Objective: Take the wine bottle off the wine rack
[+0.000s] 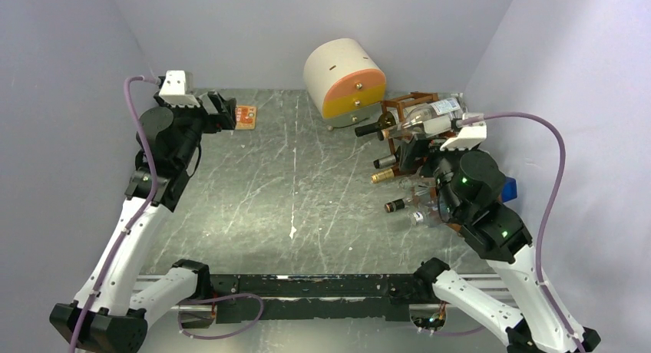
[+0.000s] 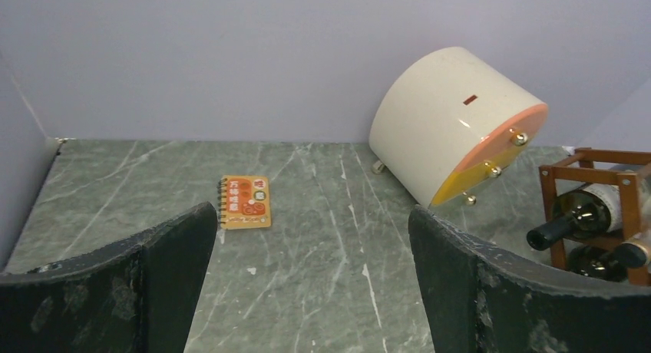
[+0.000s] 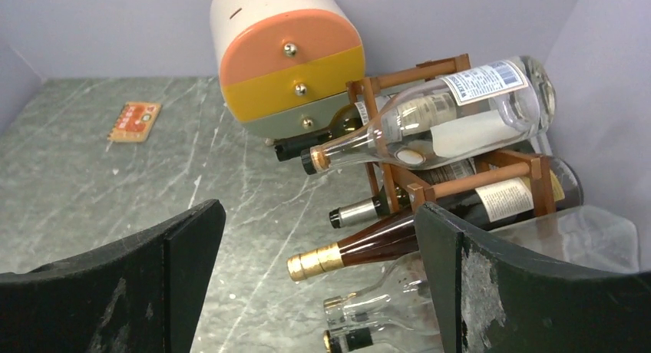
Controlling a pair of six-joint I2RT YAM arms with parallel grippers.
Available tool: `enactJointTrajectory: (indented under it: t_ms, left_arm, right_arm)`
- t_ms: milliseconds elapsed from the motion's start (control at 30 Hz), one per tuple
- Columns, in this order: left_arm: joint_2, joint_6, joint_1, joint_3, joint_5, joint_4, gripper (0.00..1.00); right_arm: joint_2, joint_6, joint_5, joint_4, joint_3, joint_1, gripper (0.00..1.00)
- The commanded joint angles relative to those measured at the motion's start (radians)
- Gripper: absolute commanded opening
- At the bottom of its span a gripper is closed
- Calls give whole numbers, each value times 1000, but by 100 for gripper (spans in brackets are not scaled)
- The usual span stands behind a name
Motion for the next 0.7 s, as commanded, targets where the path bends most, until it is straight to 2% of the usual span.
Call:
enactJointTrajectory:
  t_ms: [0,133,267,500,567,667]
  left_arm:
    - [10,-47,9,-20,101,74,98]
    - [31,-64,10,-11,143,71,98]
    - [46,-78,11,-6,168,70,98]
    - [60,-90,13,-11,197,84,98]
    - [66,-91,13,-10,198,84,98]
    - [72,-95,14,-9,205,85,98]
  right_arm:
    - [12,-135,-56,-25,7,14,100]
    - [98,-186,-42,-84,58,16,100]
    - [210,-165,-23,-120,103,18,100]
    - [382,-221,44,-106,119,20,100]
    - [419,-281,41,-108,134,22,100]
    - [449,-455,45,-75,106,28,100]
